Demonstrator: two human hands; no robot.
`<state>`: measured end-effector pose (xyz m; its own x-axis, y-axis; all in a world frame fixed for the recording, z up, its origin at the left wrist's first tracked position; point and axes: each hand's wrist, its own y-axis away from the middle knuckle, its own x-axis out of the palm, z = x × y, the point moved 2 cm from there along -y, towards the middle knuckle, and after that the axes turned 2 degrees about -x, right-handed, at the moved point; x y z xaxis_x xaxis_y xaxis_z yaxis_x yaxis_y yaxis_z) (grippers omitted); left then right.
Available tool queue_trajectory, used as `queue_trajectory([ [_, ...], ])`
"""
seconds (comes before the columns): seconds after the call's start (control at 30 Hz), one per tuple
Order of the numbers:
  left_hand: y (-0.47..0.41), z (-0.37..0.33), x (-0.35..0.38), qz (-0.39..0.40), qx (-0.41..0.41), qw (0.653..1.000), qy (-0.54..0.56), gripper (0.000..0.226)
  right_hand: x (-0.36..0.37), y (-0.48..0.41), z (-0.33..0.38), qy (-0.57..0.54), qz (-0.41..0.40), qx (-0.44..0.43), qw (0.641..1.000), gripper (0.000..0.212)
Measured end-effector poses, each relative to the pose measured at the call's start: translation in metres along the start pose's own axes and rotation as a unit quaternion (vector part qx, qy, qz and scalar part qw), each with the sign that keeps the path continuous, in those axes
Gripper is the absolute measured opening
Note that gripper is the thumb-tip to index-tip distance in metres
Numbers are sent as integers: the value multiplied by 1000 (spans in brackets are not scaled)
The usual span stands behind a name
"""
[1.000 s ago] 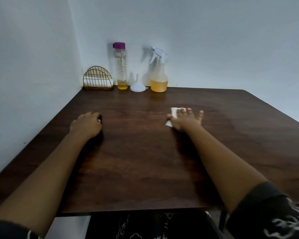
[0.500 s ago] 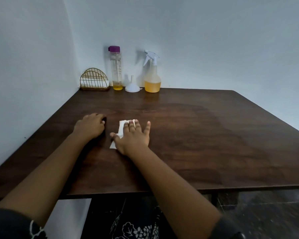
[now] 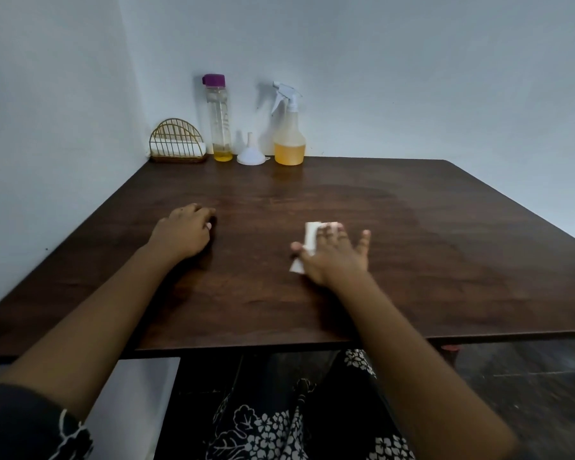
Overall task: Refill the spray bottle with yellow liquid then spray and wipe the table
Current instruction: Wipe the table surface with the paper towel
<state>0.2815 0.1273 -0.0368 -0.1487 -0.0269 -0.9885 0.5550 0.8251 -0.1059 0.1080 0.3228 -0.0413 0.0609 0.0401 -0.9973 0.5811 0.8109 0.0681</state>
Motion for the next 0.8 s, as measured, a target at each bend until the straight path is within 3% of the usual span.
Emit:
queue_trajectory([
  [0.1,3,0,2,-3,1,1000,4,42,9,28,66,-28,-29,-112,993,80],
  [0.17,3,0,2,-9,1,1000,5,42,14,41,84,-36,-22,-140,989,81],
  [0.27,3,2,3,-16,8,1000,7,41,15,44,67,-44,-22,-128,991,79],
  [0.43,2,4,5,-15,16,1000,12,41,13,40,-30,-58,-22,-33,998,80],
  [0.53,2,3,5,-16,15,1000,13,41,9,39,-64,-75,7,-40,996,80],
  [0.7,2,2,5,-12,8,1000,10,42,5,31,-41,-77,5,-65,995,83],
  [0.8,3,1,4,-15,9,1000,12,42,12,37,-10,-72,-5,-58,996,97],
])
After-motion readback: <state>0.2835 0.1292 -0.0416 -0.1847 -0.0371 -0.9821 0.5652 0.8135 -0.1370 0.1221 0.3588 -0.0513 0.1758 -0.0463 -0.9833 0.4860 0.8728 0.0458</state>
